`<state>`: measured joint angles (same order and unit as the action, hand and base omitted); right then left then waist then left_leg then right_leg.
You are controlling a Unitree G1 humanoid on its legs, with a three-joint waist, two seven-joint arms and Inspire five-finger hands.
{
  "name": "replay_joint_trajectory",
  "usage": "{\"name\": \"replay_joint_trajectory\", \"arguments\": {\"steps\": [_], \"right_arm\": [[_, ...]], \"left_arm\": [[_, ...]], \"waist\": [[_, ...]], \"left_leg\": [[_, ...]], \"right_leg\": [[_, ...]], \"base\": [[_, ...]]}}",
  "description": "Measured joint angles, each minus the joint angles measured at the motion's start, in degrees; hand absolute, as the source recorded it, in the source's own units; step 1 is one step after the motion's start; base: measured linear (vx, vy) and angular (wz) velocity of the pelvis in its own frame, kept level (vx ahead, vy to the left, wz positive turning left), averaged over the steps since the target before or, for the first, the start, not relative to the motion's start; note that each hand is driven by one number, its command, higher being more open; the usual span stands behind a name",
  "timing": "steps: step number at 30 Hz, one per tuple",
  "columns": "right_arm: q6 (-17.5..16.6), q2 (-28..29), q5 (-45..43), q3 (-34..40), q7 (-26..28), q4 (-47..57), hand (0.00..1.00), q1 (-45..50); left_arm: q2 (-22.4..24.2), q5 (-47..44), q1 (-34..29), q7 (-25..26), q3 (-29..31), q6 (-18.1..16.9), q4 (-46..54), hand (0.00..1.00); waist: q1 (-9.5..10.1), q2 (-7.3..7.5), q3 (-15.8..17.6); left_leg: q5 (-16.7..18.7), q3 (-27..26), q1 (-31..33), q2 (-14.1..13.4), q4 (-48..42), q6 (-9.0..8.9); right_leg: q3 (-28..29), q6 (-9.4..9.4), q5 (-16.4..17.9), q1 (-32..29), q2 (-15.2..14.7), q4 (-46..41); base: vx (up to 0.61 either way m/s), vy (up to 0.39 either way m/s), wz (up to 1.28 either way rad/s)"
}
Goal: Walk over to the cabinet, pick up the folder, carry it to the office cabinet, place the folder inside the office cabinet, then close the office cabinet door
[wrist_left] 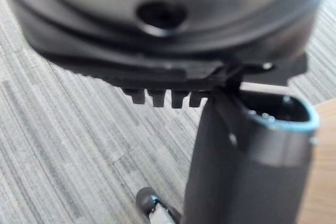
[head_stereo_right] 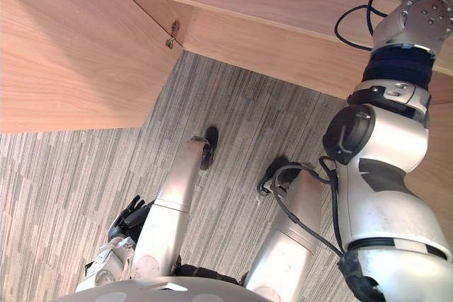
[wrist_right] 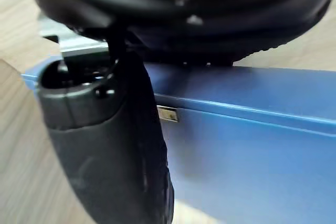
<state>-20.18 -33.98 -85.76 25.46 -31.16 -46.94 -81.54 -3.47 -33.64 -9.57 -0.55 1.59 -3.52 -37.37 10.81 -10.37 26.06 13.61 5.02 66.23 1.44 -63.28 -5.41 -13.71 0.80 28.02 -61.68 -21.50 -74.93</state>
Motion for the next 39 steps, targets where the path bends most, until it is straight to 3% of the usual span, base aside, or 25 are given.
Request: {"name": "replay_joint_trajectory", "arguments": {"steps": [6, 12, 16, 24, 30, 36, 39], "right_arm": [[0.9, 1.4, 1.1, 0.4, 1.1, 0.0, 1.0, 1.2], [0.3, 7.8, 2.2, 4.1, 3.0, 0.6, 1.0, 6.3], [-0.6, 12.8, 2.2, 5.5, 3.1, 0.7, 1.0, 9.3], [2.1, 16.9, 4.5, 4.5, 3.7, 0.5, 1.0, 15.3], [7.8, 16.8, 9.0, 0.8, 5.6, -3.8, 1.0, 17.7], [22.6, 11.0, 27.6, -10.2, 12.1, -11.8, 1.0, 16.9], [29.6, 6.1, 44.9, -17.4, 21.8, -15.0, 1.0, 15.3]], "left_arm": [[0.4, 0.0, 0.2, 0.0, 1.9, 0.0, -1.0, 1.0], [0.5, 0.0, 0.4, 0.1, 2.9, 0.0, -2.6, 1.0], [0.5, 0.0, 0.4, 0.1, 3.2, 0.0, -2.6, 1.0], [1.4, 0.0, 0.4, -0.1, 5.0, 0.0, -4.4, 1.0], [1.5, 0.0, 0.2, -0.6, 6.2, 0.0, -7.3, 1.0], [1.5, 0.1, 0.0, -2.2, 6.8, 0.0, -8.2, 1.0], [1.3, 0.6, -0.3, -4.6, 9.0, 0.0, -8.3, 1.0]], "waist": [[0.02, -0.22, -0.3], [0.34, -0.33, -4.2], [0.4, -0.11, -5.0], [0.23, 1.55, -7.1], [-0.15, 3.9, -9.5], [-0.31, 4.29, -10.6], [-0.41, 4.31, -10.6]], "left_leg": [[0.0, 0.4, -3.0, -0.2, 1.0, -0.24], [0.1, 0.9, -6.0, -0.4, 3.2, -0.44], [0.8, 0.9, -8.7, -1.2, 3.8, -0.71], [0.9, 0.2, -14.1, -1.8, 7.2, -0.71], [-0.2, -0.7, -18.8, -2.1, 13.2, 0.01], [-1.0, -1.9, -21.1, -2.3, 17.0, 0.84], [-1.3, -2.6, -21.2, -2.4, 17.7, 1.26]], "right_leg": [[-0.6, -0.01, 0.0, 3.3, 0.6, 1.4], [-2.0, -0.01, 0.0, 7.0, 0.9, 4.0], [-2.3, 0.02, 0.0, 9.9, 1.8, 5.4], [-2.7, -0.2, -0.4, 15.1, 2.4, 9.2], [-3.6, -0.53, -2.0, 19.3, 2.7, 14.8], [-4.2, -1.38, -3.8, 21.9, 2.8, 19.5], [-4.3, -1.98, -4.5, 22.5, 2.9, 21.1]], "base": [[-0.03, 0.068, -0.01], [0.0, 0.074, 0.02], [0.04, 0.056, -0.09], [0.05, 0.043, -0.04], [0.09, 0.023, 0.0], [0.11, 0.039, -0.01], [0.08, 0.056, -0.01]]}}
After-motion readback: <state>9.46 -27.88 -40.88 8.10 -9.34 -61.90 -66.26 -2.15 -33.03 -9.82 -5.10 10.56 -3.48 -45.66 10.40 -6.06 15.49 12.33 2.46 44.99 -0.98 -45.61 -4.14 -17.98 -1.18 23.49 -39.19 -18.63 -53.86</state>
